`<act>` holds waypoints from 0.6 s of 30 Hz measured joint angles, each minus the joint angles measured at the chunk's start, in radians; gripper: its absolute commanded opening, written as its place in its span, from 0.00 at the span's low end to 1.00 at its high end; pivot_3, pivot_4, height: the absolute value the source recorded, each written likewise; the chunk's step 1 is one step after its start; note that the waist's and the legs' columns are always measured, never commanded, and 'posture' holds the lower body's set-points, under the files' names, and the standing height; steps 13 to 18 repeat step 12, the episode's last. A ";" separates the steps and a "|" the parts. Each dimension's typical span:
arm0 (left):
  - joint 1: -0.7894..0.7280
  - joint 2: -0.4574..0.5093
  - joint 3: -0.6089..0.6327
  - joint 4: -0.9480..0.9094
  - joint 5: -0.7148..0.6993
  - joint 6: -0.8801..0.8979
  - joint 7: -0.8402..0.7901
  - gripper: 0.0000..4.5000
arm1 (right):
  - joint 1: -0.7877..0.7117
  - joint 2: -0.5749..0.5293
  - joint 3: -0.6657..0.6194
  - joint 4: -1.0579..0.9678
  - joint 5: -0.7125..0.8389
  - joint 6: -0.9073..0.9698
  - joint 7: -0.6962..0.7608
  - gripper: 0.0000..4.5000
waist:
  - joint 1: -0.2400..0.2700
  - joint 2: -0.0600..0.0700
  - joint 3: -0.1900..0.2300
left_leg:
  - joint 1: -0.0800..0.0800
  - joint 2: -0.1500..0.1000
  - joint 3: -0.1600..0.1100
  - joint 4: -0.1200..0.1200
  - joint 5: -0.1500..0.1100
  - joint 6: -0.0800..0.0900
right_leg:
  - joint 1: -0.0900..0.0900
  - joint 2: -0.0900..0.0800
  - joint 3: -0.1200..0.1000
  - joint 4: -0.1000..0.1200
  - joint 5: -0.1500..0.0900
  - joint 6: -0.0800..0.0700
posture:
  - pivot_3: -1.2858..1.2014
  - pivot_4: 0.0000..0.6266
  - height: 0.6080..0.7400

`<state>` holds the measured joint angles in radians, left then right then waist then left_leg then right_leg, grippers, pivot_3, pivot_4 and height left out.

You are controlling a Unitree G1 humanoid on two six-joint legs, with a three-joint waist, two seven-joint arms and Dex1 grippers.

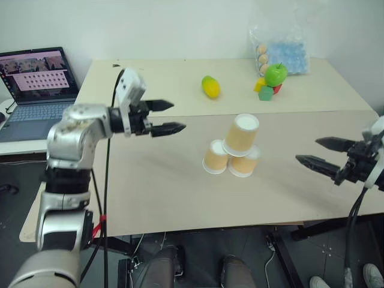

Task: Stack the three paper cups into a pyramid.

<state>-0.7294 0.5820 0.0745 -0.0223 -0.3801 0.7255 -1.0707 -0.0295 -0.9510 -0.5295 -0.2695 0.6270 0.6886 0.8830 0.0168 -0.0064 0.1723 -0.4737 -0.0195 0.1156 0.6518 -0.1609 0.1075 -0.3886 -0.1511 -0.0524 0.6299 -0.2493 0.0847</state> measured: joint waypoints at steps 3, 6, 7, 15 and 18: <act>0.134 -0.009 0.016 -0.104 -0.010 0.001 0.075 0.99 | 0.070 0.036 -0.027 -0.007 -0.008 -0.012 -0.001 1.00 | -0.002 0.000 -0.001 | 0.003 0.000 0.001 -0.002 0.000 0.000 | 0.001 0.000 0.002 -0.001 0.001 0.000 | 0.52 0.24 1.00; 0.271 -0.042 0.003 -0.192 -0.018 0.011 0.132 0.99 | 0.127 0.078 -0.036 -0.023 -0.018 -0.019 -0.018 1.00 | -0.004 0.001 -0.001 | 0.005 0.001 0.002 -0.005 0.001 -0.002 | 0.000 -0.001 0.003 -0.001 0.001 -0.001 | 0.52 0.24 1.00; 0.306 -0.057 -0.016 -0.217 -0.017 0.011 0.156 0.99 | 0.130 0.101 -0.035 -0.032 -0.019 -0.025 -0.031 1.00 | -0.004 0.001 -0.001 | 0.005 0.001 0.002 -0.006 0.001 -0.002 | 0.000 -0.001 0.003 -0.001 0.002 -0.001 | 0.52 0.24 1.00; 0.339 -0.113 -0.056 -0.244 -0.013 -0.002 0.240 0.99 | 0.103 0.147 0.013 -0.065 -0.036 -0.043 -0.089 1.00 | -0.004 0.001 -0.001 | 0.007 0.001 0.002 -0.007 -0.001 0.001 | 0.000 0.000 0.004 -0.001 0.004 -0.004 | 0.52 0.24 1.00; 0.339 -0.113 -0.056 -0.244 -0.013 -0.002 0.240 0.99 | 0.103 0.147 0.013 -0.065 -0.036 -0.043 -0.089 1.00 | -0.004 0.001 -0.001 | 0.007 0.001 0.002 -0.007 -0.001 0.001 | 0.000 0.000 0.004 -0.001 0.004 -0.004 | 0.52 0.24 1.00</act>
